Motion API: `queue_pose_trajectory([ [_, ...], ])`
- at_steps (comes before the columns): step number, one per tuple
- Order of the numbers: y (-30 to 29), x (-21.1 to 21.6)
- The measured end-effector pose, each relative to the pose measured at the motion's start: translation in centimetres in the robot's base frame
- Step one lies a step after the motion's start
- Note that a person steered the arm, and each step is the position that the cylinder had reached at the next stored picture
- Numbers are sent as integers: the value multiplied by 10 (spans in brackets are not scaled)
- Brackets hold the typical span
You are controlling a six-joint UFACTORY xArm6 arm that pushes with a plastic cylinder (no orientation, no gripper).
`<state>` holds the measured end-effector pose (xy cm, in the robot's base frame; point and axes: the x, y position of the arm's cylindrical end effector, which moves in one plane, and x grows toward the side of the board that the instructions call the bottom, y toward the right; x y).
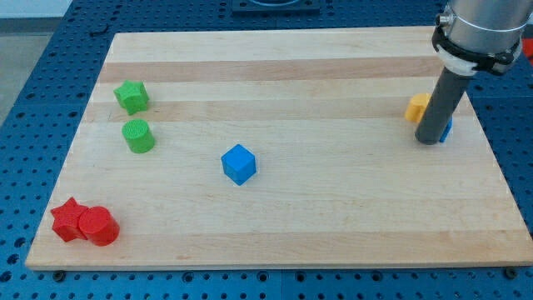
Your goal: Push blue cube into the group of blocks
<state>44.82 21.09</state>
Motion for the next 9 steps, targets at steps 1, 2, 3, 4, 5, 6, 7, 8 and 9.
queue_pose_trajectory([
  [1, -8, 19],
  [2, -25, 44],
  [3, -88, 48],
  [4, -125, 49],
  [5, -131, 79],
  [6, -186, 95],
  [7, -239, 95],
  [8, -286, 88],
  [9, -310, 68],
])
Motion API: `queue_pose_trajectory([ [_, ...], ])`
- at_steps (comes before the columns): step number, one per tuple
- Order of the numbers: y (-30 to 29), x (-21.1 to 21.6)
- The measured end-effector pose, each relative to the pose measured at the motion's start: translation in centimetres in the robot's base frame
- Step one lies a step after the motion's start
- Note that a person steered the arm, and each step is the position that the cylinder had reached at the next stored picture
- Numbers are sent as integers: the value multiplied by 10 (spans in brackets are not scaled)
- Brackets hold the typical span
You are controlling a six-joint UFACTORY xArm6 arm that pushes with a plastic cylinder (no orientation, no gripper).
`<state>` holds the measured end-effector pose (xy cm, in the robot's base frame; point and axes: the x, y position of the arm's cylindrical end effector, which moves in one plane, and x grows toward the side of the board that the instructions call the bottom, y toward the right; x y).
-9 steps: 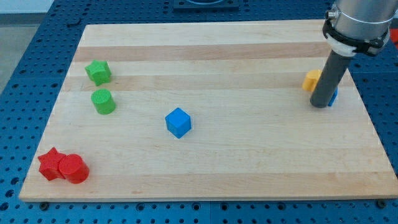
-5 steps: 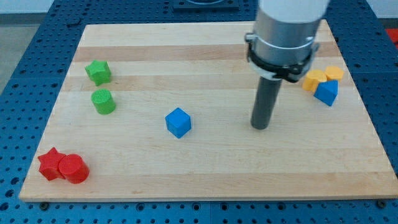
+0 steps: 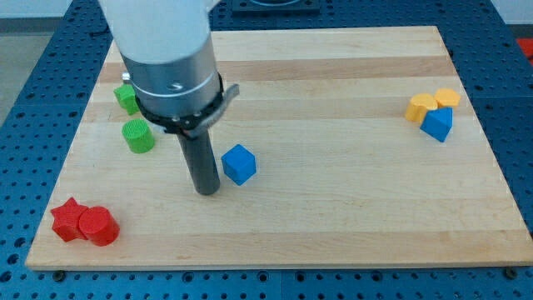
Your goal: Push blue cube into the group of blocks
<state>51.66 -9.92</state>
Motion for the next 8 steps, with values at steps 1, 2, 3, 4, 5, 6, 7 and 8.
queue_pose_trajectory([
  [1, 6, -26],
  [2, 46, -39],
  [3, 102, -38],
  [4, 98, -40],
  [5, 42, -40],
  [6, 15, -15],
  [7, 46, 9],
  [8, 113, 1],
])
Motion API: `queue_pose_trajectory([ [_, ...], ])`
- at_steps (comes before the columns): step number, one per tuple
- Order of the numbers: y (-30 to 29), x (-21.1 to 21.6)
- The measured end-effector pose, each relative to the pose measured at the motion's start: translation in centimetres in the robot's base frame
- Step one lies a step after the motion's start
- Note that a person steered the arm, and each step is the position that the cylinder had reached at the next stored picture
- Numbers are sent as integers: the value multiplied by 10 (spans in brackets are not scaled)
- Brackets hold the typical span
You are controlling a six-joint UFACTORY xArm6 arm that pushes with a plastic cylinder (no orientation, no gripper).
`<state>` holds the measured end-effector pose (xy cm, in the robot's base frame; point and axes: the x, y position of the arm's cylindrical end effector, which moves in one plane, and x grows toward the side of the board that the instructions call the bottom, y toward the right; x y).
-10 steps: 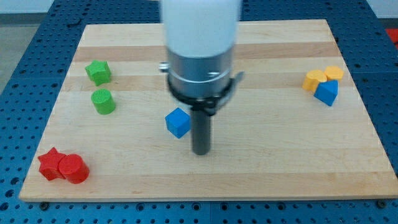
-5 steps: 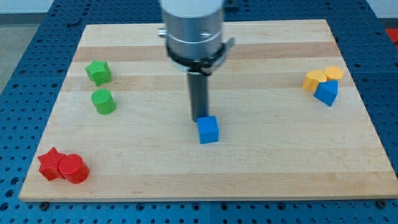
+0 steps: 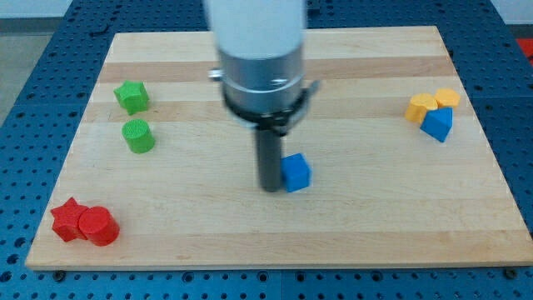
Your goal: Push blue cube into the group of blocks
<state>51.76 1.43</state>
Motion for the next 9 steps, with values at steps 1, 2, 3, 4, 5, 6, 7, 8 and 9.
queue_pose_trajectory([
  [1, 71, -19],
  [2, 122, -40],
  [3, 143, -48],
  [4, 137, -45],
  [5, 106, -42],
  [6, 93, -54],
  [7, 101, -66],
  [8, 127, -66],
  [9, 148, -66],
])
